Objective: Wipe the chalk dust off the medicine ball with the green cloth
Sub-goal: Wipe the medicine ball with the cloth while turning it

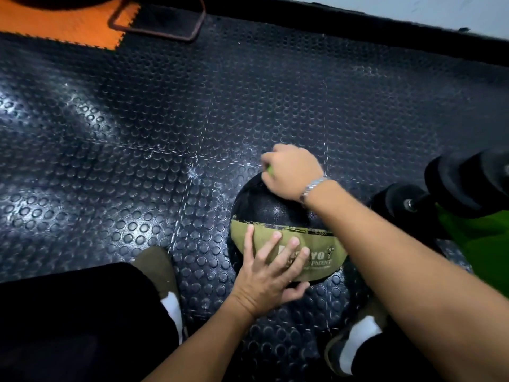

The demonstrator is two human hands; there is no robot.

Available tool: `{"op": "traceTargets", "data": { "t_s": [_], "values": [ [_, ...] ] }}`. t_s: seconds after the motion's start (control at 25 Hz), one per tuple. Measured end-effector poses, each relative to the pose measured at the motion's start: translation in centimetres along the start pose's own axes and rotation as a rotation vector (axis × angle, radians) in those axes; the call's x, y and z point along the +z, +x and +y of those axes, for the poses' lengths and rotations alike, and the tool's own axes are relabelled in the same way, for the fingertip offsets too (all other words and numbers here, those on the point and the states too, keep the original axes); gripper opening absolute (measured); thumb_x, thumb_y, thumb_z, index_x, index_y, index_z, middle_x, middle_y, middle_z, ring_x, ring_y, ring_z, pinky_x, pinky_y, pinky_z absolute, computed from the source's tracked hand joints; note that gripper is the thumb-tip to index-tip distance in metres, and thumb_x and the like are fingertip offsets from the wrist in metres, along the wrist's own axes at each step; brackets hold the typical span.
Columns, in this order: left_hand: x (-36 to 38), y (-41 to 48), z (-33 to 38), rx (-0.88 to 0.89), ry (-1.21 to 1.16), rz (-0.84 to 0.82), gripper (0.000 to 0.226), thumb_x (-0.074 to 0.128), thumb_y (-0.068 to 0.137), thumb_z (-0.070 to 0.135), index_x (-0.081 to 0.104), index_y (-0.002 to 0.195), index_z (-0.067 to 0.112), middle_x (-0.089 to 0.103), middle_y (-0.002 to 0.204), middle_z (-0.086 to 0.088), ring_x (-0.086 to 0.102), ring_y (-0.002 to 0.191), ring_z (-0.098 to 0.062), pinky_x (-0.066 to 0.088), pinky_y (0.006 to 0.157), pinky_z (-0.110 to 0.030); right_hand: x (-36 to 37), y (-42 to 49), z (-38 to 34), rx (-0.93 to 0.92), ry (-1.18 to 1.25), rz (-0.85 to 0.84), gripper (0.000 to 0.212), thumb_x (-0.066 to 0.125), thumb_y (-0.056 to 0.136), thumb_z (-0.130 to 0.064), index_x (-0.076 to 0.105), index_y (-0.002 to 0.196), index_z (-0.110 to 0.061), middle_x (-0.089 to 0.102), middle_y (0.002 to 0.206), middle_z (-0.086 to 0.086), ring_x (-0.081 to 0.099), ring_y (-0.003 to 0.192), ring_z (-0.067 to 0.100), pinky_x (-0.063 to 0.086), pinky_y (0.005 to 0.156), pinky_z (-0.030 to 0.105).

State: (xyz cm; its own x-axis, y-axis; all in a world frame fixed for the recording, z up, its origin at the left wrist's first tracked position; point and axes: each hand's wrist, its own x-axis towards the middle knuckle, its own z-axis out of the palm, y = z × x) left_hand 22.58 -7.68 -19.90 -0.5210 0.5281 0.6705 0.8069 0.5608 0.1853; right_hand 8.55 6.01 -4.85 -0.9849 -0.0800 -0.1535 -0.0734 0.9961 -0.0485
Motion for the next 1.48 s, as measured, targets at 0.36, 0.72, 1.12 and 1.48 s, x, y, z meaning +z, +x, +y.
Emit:
{"op": "traceTargets", "data": {
  "t_s": [0.36, 0.72, 1.12, 1.48],
  "values": [
    [-0.6, -2.6, -0.1, 0.014, 0.005, 0.004, 0.076, 0.077, 0.083, 0.064, 0.053, 0.144, 0.025, 0.044, 0.147, -0.001, 0.035, 0.141, -0.026, 0.035, 0.108, -0.082, -0.3, -3.6, -2.6, -0.423, 0.088, -0.113, 0.013, 0.061, 0.077, -0.037, 0.072, 0.084, -0.032, 0.069, 0.09, -0.009, 0.061, 0.093, 0.019, 0.045, 0.084, 0.038],
    [-3.9, -1.6, 0.2, -0.026, -0.046, -0.162, 0.062, 0.075, 0.085, 0.05, 0.057, 0.136, 0.02, 0.052, 0.138, -0.006, 0.047, 0.132, -0.032, 0.033, 0.115, -0.073, 0.1, -6.5, -1.0, -0.168, 0.12, -0.017, 0.034, 0.058, 0.082, -0.06, 0.066, 0.112, -0.046, 0.049, 0.128, -0.007, 0.038, 0.125, 0.025, 0.034, 0.101, 0.052],
    [-5.0, 2.8, -0.8, 0.169, 0.003, -0.37, 0.056, 0.068, 0.089, 0.043, 0.059, 0.14, 0.023, 0.044, 0.16, -0.025, 0.041, 0.147, -0.041, 0.036, 0.114, -0.074, -1.6, -6.9, -0.3, 0.118, 0.441, 0.406, 0.02, 0.054, 0.094, -0.041, 0.059, 0.095, -0.022, 0.066, 0.083, -0.003, 0.059, 0.083, 0.026, 0.044, 0.081, 0.04],
    [-3.6, 2.2, -0.4, 0.202, 0.031, -0.334, 0.049, 0.068, 0.088, 0.048, 0.071, 0.131, 0.026, 0.068, 0.129, -0.016, 0.06, 0.126, -0.038, 0.042, 0.11, -0.07, 0.2, -6.8, 0.2, 0.011, 0.087, 0.151, 0.036, 0.058, 0.089, -0.056, 0.057, 0.113, -0.03, 0.054, 0.117, -0.001, 0.05, 0.108, 0.024, 0.047, 0.087, 0.043]
  ]
}}
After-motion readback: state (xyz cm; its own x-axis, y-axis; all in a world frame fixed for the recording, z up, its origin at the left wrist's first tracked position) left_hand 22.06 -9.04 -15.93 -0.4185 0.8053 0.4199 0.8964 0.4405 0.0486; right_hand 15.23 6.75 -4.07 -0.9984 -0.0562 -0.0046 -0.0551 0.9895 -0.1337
